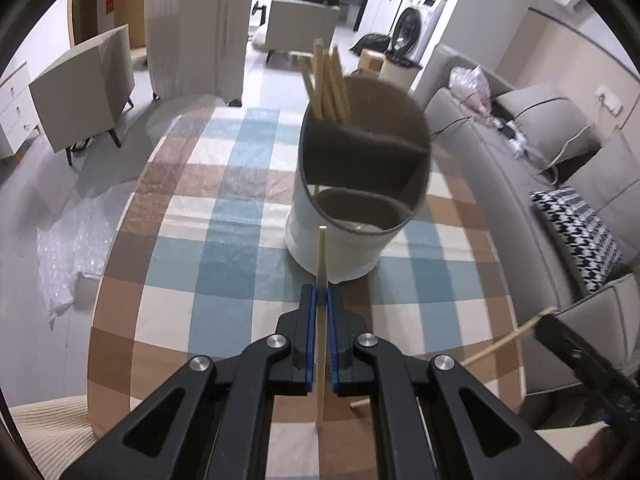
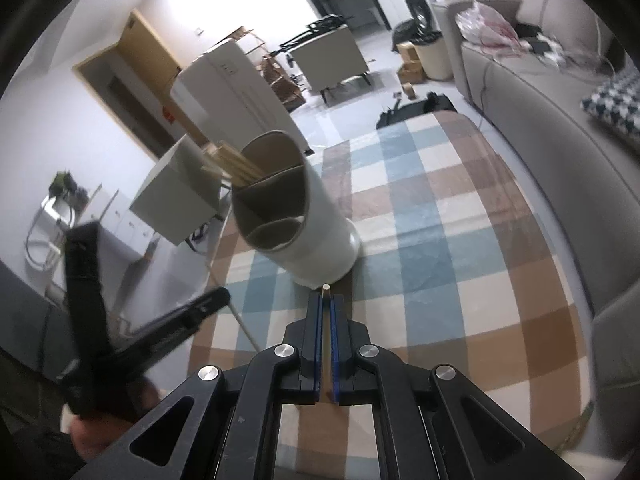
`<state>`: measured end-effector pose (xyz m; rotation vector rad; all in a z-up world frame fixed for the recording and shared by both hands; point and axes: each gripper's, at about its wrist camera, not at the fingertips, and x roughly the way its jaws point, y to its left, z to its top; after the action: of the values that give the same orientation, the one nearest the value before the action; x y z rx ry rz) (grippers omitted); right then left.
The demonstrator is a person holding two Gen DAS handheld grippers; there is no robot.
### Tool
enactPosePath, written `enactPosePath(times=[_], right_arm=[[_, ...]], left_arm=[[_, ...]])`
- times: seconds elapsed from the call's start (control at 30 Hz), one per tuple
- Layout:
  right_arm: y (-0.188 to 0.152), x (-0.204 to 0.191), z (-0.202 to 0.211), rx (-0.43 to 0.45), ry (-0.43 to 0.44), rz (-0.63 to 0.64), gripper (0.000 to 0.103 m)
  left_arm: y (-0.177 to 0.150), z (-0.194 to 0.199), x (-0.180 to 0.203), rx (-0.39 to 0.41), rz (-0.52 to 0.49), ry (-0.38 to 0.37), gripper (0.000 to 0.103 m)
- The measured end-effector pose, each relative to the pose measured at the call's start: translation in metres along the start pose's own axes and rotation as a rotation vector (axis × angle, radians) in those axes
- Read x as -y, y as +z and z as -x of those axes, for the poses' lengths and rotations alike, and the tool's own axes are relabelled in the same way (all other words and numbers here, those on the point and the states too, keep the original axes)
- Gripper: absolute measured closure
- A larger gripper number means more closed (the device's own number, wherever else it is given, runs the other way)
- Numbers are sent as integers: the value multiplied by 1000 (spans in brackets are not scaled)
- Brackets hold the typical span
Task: Organize utensils
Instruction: 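Raise both held chopsticks toward the white holder opening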
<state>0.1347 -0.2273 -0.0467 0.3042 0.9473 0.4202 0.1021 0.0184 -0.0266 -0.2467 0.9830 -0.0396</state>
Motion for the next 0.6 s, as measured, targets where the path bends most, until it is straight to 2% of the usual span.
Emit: enactPosePath(times=[0.07,0.23,0.6], right_arm=[[-4,-8,2,5,-7,32,100],[-11,-23,7,16,-19,66,100],[-13,-41,17,55,-64,84,100]], left_arm=[[-5,-5,20,20,-10,-11,102],[-11,-13,20,46,-52,-22,102],[-1,7,23,47,-104,-38,102]])
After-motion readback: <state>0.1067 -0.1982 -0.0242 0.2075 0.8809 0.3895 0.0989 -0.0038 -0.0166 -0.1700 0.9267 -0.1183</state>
